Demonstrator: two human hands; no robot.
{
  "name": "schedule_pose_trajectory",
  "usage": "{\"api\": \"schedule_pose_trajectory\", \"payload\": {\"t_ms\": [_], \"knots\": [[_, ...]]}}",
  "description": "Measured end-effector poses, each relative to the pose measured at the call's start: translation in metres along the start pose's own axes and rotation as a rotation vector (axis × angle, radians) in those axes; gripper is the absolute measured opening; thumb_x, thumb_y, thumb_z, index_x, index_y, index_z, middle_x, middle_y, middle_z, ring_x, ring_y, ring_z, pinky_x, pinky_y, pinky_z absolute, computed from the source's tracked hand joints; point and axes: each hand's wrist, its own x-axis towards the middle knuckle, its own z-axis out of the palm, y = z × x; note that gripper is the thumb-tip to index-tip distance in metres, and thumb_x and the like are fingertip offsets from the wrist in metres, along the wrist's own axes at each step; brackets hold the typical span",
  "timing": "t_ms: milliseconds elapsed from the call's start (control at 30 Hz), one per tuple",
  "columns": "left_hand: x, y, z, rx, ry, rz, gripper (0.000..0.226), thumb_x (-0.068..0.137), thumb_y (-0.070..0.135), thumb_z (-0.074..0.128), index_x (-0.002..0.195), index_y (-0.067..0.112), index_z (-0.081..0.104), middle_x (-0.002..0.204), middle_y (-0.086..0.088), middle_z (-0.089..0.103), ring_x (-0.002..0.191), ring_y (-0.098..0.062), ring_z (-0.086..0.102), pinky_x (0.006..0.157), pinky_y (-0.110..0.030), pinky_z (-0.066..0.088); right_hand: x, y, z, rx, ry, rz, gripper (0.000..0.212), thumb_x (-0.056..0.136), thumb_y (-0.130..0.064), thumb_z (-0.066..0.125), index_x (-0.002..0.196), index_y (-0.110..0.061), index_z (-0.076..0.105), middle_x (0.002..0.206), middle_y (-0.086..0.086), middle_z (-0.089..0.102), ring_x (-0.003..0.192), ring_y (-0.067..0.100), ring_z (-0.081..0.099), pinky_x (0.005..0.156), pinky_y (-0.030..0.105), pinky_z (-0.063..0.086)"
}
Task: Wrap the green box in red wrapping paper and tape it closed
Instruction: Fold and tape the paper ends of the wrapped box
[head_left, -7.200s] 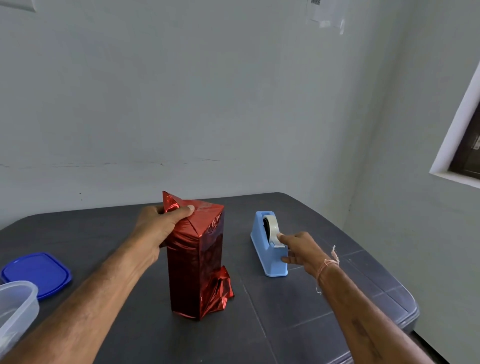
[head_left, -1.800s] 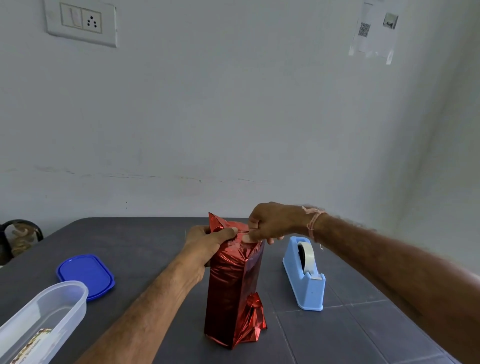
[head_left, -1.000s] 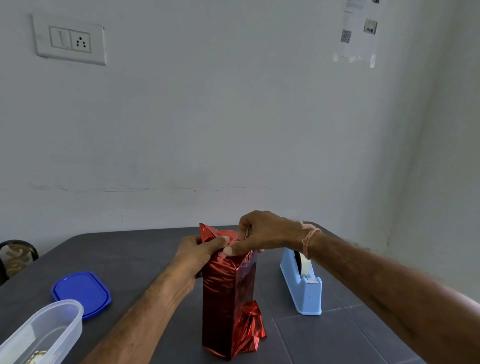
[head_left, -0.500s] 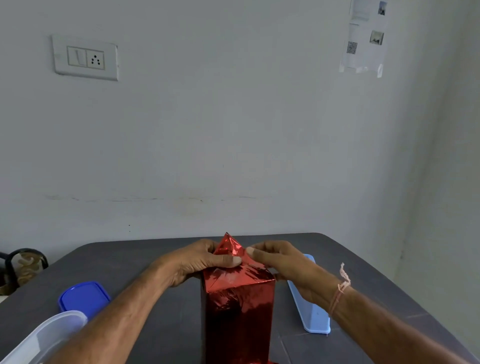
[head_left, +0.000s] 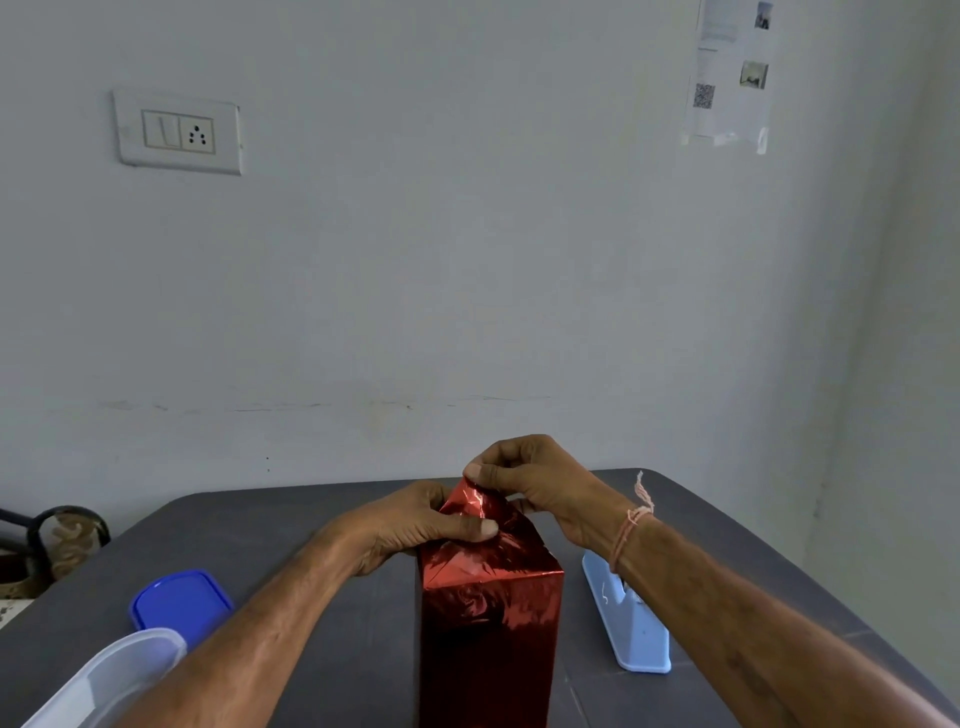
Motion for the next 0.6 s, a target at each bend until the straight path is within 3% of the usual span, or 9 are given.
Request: {"api": "schedule_pose_trajectory", "payload": {"t_ms": [167, 233, 400, 500, 600], "knots": [[-0.007, -0.001, 0.004, -0.045, 0.075, 0.05, 0.038, 0.086, 0.041, 0.079, 0.115, 0.017, 0.077, 0.112, -0.01, 0.078, 0.107, -0.027, 0.074, 0.099, -0.033, 0.055, 0.001, 0.0, 0.001, 0.035, 0.016, -0.018, 0.01, 0.091, -0.021, 0.076, 0.093, -0.011, 0.076, 0.085, 0.002, 0.075, 0.075, 0.009, 0.069, 0.064, 0.023, 0.054], [-0.012, -0.002, 0.006, -0.107, 0.095, 0.072, 0.037, 0.088, 0.043, 0.076, 0.117, 0.02, 0.076, 0.113, -0.008, 0.078, 0.109, -0.027, 0.073, 0.101, -0.036, 0.053, 0.0, -0.001, 0.002, 0.037, 0.027, -0.022, 0.011, 0.091, -0.019, 0.076, 0.095, -0.009, 0.076, 0.087, 0.004, 0.075, 0.075, 0.011, 0.069, 0.065, 0.024, 0.056], [-0.03, -0.01, 0.005, -0.216, 0.041, 0.129, 0.066, 0.08, 0.044, 0.08, 0.139, 0.024, 0.057, 0.131, -0.004, 0.07, 0.121, -0.023, 0.068, 0.109, -0.047, 0.05, -0.004, -0.004, 0.003, 0.047, 0.038, -0.048, 0.011, 0.091, -0.016, 0.075, 0.094, -0.005, 0.075, 0.088, 0.008, 0.074, 0.074, 0.013, 0.067, 0.068, 0.026, 0.055], [-0.048, -0.02, 0.004, -0.119, -0.061, 0.124, 0.091, 0.071, 0.039, 0.087, 0.148, 0.037, 0.039, 0.143, 0.008, 0.061, 0.13, -0.01, 0.06, 0.111, -0.035, 0.046, -0.007, -0.006, 0.003, 0.022, 0.041, -0.069, 0.007, 0.091, -0.014, 0.076, 0.089, -0.007, 0.075, 0.084, 0.004, 0.073, 0.071, 0.01, 0.066, 0.065, 0.023, 0.055], [-0.06, -0.027, 0.011, -0.062, 0.015, 0.109, 0.095, 0.066, 0.034, 0.092, 0.145, 0.043, 0.038, 0.139, 0.013, 0.061, 0.122, 0.004, 0.06, 0.102, -0.022, 0.047, -0.012, -0.007, 0.005, 0.02, 0.049, -0.081, 0.005, 0.09, -0.011, 0.076, 0.086, -0.009, 0.075, 0.076, -0.002, 0.073, 0.066, 0.004, 0.065, 0.061, 0.018, 0.053]]}}
